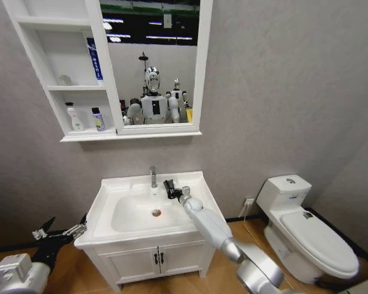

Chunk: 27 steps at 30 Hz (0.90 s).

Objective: Move facial cleanser and shampoo from washbasin to cabinet, then wipe washbasin with towel.

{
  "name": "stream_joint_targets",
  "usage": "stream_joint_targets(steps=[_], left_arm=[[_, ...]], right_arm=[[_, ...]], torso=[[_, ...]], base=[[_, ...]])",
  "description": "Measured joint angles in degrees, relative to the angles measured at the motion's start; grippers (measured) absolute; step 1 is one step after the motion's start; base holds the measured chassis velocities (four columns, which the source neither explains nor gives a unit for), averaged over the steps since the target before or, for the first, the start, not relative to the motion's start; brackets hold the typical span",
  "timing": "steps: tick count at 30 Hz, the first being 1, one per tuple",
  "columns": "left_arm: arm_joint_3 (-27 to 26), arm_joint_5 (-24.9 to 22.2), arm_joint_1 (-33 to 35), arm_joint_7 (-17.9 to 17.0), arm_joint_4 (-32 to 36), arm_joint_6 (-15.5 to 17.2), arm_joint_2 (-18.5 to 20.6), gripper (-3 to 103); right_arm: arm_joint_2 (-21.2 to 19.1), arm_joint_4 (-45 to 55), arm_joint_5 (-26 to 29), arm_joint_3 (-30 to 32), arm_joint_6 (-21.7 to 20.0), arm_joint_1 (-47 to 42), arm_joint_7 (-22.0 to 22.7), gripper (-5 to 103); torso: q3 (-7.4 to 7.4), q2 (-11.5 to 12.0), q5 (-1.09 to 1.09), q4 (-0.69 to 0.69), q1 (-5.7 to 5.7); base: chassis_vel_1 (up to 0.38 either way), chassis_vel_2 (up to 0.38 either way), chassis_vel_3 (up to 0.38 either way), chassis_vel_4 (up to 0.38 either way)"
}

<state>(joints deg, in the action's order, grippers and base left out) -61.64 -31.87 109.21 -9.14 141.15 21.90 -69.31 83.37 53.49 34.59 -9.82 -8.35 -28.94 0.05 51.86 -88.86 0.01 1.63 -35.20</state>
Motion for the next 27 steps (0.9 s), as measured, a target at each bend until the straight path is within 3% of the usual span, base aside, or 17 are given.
stream_joint_targets(steps=[6,7,9,11,19,27], left_arm=[[0.0,0.0,0.0,0.0,0.0,0.0,0.0,100],[0.0,0.0,0.0,0.0,0.0,0.0,0.0,100],[0.0,0.0,0.0,0.0,0.0,0.0,0.0,100],[0.0,0.0,0.0,0.0,0.0,0.0,0.0,100],[0.0,0.0,0.0,0.0,0.0,0.0,0.0,100],[0.0,0.0,0.0,0.0,0.0,0.0,0.0,100]], right_arm=[[-1.1,6.8,3.5,-1.0,-3.9,-2.9,5.9,3],[-1.1,8.6,4.2,-1.3,-6.3,-3.2,9.6,3],[-1.3,9.4,5.1,-1.6,-7.8,-3.2,11.8,3],[-2.3,11.3,8.7,-3.1,-11.1,-3.1,17.1,3],[-3.9,9.3,13.0,-5.1,-12.4,-3.0,19.2,3],[-1.7,1.6,17.7,-6.3,-12.6,-1.5,20.6,3]], torso=[[0.00,0.0,-0.01,0.00,0.01],[0.00,0.0,-0.01,-0.01,0.01],[0.00,0.0,-0.01,-0.01,0.00],[0.00,0.0,-0.01,-0.01,0.00],[0.00,0.0,-0.01,-0.01,0.00],[0.00,0.0,-0.01,-0.01,0.01]], base=[[0.000,0.000,0.000,0.000],[0.000,0.000,0.000,0.000],[0.000,0.000,0.000,0.000],[0.000,0.000,0.000,0.000],[0.000,0.000,0.000,0.000],[0.000,0.000,0.000,0.000]])
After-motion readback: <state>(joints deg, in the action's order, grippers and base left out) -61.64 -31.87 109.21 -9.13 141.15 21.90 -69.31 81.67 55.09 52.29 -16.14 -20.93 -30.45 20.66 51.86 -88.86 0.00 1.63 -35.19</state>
